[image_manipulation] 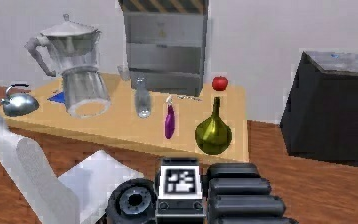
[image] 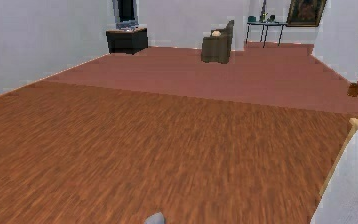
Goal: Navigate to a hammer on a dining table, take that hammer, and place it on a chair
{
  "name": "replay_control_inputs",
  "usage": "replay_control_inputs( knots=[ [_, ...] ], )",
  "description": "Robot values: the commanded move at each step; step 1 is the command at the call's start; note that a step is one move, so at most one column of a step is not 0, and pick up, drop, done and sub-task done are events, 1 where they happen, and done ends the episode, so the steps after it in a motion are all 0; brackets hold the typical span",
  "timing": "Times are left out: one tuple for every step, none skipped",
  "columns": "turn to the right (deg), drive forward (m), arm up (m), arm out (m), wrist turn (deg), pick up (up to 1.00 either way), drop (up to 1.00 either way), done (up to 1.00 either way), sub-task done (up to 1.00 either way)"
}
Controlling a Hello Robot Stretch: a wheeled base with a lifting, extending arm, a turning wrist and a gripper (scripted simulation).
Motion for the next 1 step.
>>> replay_control_inputs(
  knots=[
    [-3.0,0.00,0.00,0.00,0.0,0.00,0.00,0.00,0.00]
  ],
)
